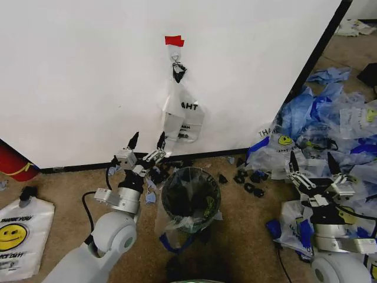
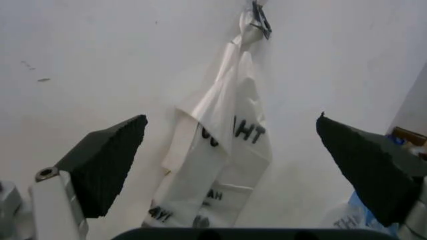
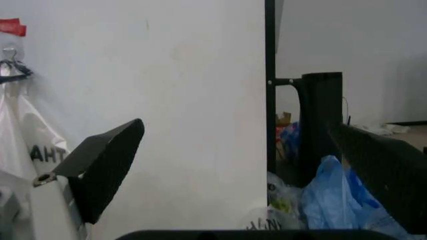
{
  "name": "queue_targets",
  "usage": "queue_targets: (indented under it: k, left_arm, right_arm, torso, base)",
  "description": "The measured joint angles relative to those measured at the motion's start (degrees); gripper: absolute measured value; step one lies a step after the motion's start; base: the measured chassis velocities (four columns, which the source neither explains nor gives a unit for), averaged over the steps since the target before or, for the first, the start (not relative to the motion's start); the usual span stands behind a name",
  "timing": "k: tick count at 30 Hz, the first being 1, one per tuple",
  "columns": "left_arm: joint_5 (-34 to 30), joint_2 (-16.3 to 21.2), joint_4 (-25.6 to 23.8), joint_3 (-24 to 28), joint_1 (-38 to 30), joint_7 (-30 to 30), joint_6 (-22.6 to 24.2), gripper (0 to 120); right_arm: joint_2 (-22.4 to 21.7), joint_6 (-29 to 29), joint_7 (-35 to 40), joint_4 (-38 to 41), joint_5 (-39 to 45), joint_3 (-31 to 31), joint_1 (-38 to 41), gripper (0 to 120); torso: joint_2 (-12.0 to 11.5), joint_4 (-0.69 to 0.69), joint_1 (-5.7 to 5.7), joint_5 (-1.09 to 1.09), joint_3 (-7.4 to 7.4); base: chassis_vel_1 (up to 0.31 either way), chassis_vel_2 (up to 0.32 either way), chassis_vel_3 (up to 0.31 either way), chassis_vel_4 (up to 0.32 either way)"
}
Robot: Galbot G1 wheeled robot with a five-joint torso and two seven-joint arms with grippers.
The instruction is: Pick up the garbage bag from the wall and place it over the trash bin.
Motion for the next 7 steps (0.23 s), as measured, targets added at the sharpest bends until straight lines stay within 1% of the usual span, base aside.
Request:
queue_targets:
  k: [7]
  left_arm:
    - [-0.42, 1.47, -0.5, -0.18, 0.24, -0.32, 0.34, 100]
  right_arm:
    - [-0.09, 0.01, -0.23, -0.66, -0.84, -1.14, 1.04, 100]
  torso:
    - [0.0, 0.0, 0.0, 0.01, 0.0]
  base:
    - [0.0, 0.0, 0.0, 0.0]
